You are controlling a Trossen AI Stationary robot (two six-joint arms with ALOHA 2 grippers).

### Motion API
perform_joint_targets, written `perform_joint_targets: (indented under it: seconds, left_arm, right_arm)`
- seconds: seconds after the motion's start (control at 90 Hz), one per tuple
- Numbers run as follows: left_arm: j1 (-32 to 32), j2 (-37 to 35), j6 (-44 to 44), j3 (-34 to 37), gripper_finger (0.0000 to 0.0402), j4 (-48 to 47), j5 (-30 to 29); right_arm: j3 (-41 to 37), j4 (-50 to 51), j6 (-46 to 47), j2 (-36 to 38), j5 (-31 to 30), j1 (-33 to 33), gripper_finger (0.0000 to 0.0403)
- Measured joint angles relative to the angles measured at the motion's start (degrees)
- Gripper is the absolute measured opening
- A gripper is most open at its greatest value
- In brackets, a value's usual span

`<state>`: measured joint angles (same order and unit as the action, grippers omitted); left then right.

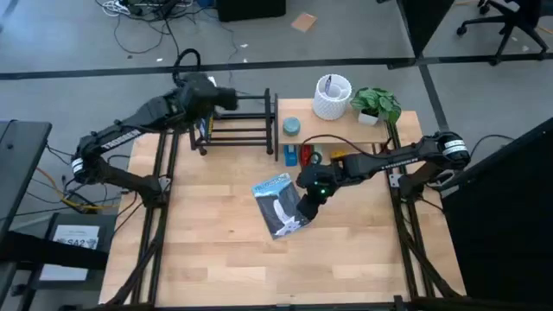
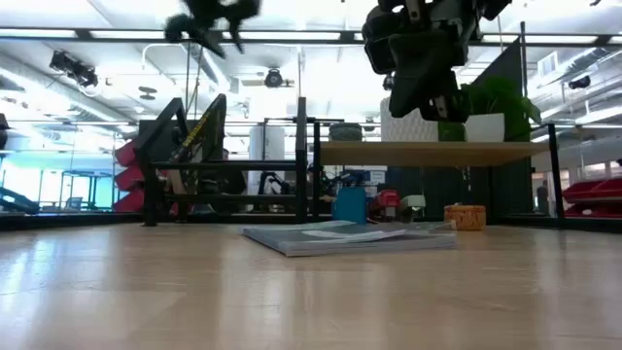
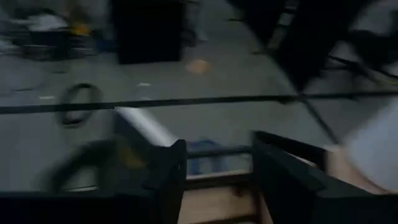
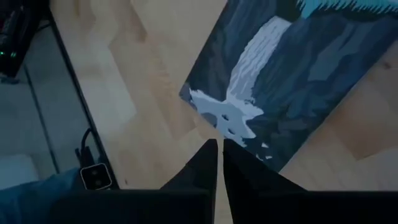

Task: Stock shelves
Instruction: Put the black book into the black book shelf

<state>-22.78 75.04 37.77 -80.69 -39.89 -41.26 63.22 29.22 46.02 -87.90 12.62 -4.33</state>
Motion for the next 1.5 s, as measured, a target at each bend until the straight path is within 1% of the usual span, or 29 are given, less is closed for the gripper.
perform_joint_targets:
  seconds: [0.078, 0.178, 0.322, 0.456, 0.633, 0.922, 1.133, 1.333, 1.5]
  left_arm:
    - [0.4, 3.5, 1.6, 1.4, 0.0154, -0.2, 0.2]
    - [-0.3, 7.6, 3.8, 1.6, 0.0134, -3.0, -0.3]
    - [-2.3, 10.4, 4.3, 1.6, 0.0100, -6.3, -2.4]
    - [-5.0, 10.5, 4.4, 1.6, 0.0069, -12.0, -3.9]
    - [-7.3, 7.8, 4.5, 1.6, 0.0042, -18.7, -4.1]
    - [-7.3, 1.8, 4.5, 1.5, 0.0027, -25.2, -8.3]
    - [-7.1, -0.1, 4.7, 1.3, 0.0025, -26.1, -8.1]
    - [-5.7, -0.1, 4.3, -3.2, 0.0025, -25.7, -7.2]
    - [-2.7, -0.2, 4.2, -8.0, 0.0025, -25.9, -9.1]
  right_arm:
    - [0.0, 0.0, 0.1, 0.0, 0.3, 0.4, 0.0000]
    - [0.0, 0.0, 0.4, 0.0, 1.0, 0.5, 0.0000]
    - [0.0, 0.1, 0.5, 0.0, 2.4, 0.1, 0.0000]
    - [0.0, 0.1, 0.9, 0.0, 2.5, -0.5, 0.0000]
    - [0.0, 0.1, 0.6, 0.0, 2.0, -0.9, 0.0000]
    - [0.0, 0.0, -0.1, 0.0, 1.5, 0.2, 0.0000]
    - [0.0, 0.0, -0.8, 0.0, 1.5, 0.4, 0.0000]
    - [0.0, 0.0, -1.0, 0.0, 1.5, 0.4, 0.0000]
    - [0.0, 0.0, -1.0, 0.0, 1.4, 0.4, 0.0000]
